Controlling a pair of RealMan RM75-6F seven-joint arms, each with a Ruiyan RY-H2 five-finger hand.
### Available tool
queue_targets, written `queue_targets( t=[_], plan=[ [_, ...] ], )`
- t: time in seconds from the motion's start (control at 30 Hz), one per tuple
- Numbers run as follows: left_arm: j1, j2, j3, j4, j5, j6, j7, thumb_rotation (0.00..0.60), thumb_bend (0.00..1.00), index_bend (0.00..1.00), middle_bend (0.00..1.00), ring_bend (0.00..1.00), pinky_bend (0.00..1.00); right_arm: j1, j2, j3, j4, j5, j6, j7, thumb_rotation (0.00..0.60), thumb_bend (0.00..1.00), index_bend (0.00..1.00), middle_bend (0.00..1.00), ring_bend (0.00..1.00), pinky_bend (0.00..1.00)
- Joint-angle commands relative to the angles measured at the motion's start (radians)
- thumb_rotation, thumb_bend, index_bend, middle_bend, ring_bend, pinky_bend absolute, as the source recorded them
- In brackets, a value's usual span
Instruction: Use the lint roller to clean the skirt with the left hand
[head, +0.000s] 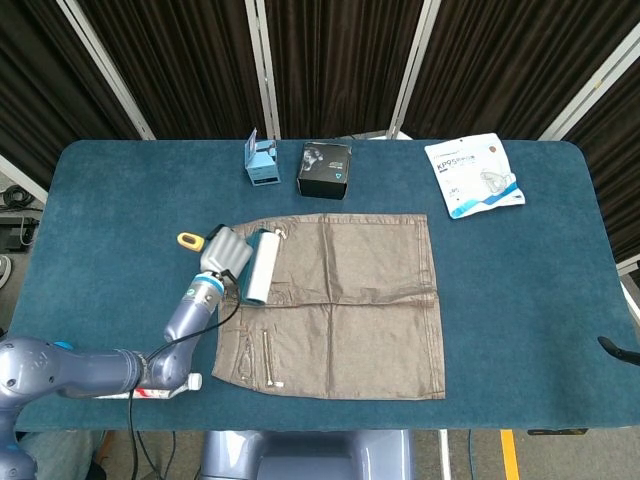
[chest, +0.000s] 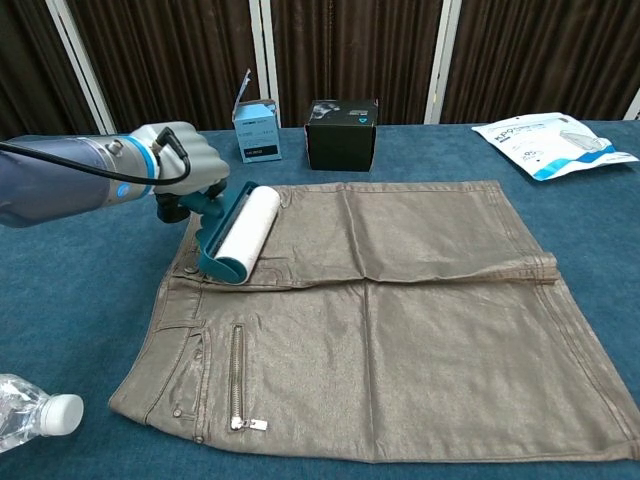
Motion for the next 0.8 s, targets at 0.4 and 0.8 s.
queue_targets(
  t=[0.4, 0.8],
  plan=[
    [-0.098, -0.171, -0.072, 0.044, 0.002, 0.016, 0.104, 0.600, 0.80, 0.68, 0.50, 0.43, 0.46, -0.008, 0.012, 0.007, 0.020, 0.011, 0.000, 0.050, 0.600, 0.00, 0.00, 0.00, 0.00, 0.00],
    [-0.187, -0.294, -0.135, 0.084, -0.021, 0.022, 0.191, 0.600, 0.80, 0.68, 0.50, 0.43, 0.46, -0.011, 0.018, 0.008, 0.026, 0.014, -0.003, 0.072, 0.600, 0.00, 0.00, 0.00, 0.00, 0.00]
  ],
)
